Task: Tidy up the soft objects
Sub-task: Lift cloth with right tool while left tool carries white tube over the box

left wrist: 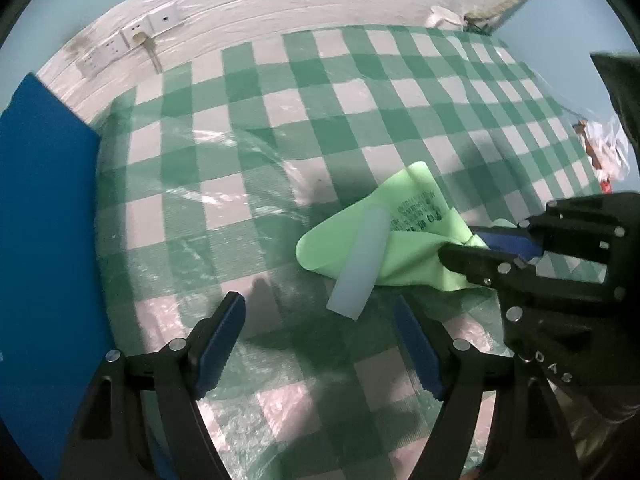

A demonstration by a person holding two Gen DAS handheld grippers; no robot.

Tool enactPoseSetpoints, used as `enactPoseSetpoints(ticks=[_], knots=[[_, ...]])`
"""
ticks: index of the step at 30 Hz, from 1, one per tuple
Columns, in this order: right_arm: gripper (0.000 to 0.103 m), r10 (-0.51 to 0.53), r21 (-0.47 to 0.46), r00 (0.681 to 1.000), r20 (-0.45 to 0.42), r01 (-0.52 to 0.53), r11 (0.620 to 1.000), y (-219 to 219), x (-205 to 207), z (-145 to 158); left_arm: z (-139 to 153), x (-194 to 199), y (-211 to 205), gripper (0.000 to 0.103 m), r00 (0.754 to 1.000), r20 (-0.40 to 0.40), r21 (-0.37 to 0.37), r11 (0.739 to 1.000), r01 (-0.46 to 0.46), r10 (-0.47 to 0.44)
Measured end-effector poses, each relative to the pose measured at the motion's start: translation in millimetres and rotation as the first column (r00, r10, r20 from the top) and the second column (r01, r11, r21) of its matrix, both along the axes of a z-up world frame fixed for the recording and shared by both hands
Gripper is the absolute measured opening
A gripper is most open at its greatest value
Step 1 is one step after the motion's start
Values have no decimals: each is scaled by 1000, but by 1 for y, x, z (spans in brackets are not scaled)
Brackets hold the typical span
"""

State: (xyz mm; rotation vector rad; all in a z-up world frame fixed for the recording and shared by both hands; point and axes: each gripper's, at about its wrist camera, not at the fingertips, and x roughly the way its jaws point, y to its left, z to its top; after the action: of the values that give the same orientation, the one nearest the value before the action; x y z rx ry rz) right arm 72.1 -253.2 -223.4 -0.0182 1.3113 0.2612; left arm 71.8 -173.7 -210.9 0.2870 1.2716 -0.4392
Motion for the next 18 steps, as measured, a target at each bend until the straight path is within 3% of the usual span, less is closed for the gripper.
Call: enactPoseSetpoints(ticks=[5, 8, 11, 13, 15, 18], knots=[[10, -4, 14, 1000, -6, 4, 1000, -2, 3, -2, -7, 5, -9, 64, 1000, -16, -5, 1000, 21, -21], [10, -5, 22, 1000, -7, 5, 1000, -2, 1, -1, -10, 2, 6, 62, 999, -26, 2, 1000, 29, -28], [10, -5, 26, 1000, -9, 5, 1000, -2, 0, 1, -10, -2, 14, 52, 999, -13, -3, 999, 33, -33], [10, -5, 30, 1000, -12, 5, 1000, -1, 1, -2, -9, -3, 14, 45, 999, -9, -6, 999, 41, -41], [10, -7, 32, 1000, -13, 8, 999, -2, 1, 0, -9, -4, 15, 27, 999, -1, -5, 999, 51, -51], [10, -13, 34, 1000, -12, 13, 999, -2, 1, 1, -6, -9, 11, 17, 996, -12, -24, 996, 89, -89]])
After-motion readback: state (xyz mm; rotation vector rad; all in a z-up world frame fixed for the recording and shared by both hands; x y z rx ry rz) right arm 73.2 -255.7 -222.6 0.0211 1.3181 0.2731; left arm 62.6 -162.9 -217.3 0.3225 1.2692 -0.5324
